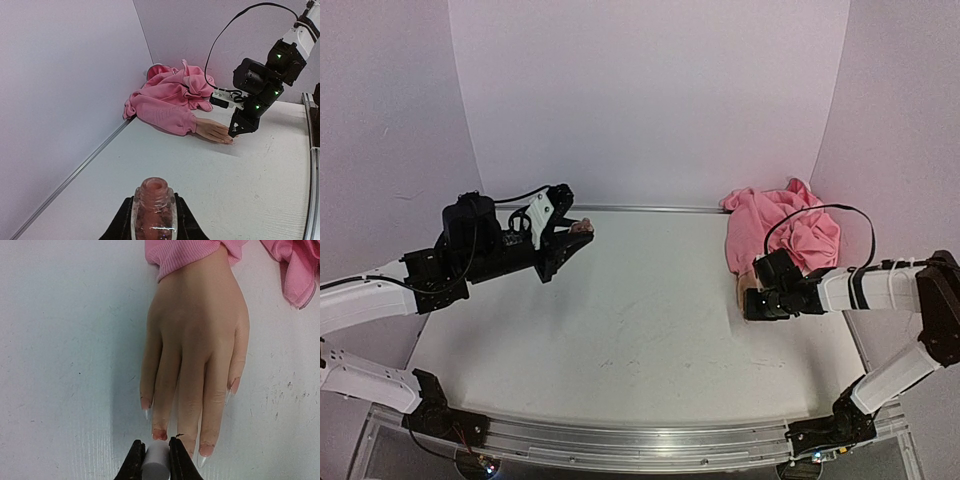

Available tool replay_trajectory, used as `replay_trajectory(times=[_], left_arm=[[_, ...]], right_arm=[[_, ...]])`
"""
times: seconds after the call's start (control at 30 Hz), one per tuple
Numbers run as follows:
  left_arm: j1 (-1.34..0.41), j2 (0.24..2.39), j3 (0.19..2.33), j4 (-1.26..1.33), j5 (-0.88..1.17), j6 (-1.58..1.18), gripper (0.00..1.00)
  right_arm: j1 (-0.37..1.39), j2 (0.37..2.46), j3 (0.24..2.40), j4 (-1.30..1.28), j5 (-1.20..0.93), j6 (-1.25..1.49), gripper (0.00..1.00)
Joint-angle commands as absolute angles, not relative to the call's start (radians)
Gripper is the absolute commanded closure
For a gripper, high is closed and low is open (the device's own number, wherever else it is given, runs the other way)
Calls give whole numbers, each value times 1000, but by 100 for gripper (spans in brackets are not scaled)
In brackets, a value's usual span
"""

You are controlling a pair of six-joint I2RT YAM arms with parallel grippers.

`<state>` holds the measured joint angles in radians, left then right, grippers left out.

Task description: Paint the nails

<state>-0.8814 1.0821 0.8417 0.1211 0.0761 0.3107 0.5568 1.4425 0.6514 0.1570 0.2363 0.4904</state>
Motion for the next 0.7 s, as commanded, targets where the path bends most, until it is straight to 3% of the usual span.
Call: replay_trajectory(times=[0.0, 0.67], left_arm=[[-876, 1059, 844, 165, 83, 302, 100], [-876, 1056, 843, 164, 86, 299, 100]], right_arm=[[553, 1453, 680, 147, 262, 474, 100], [554, 1439, 664, 116, 215, 492, 100]])
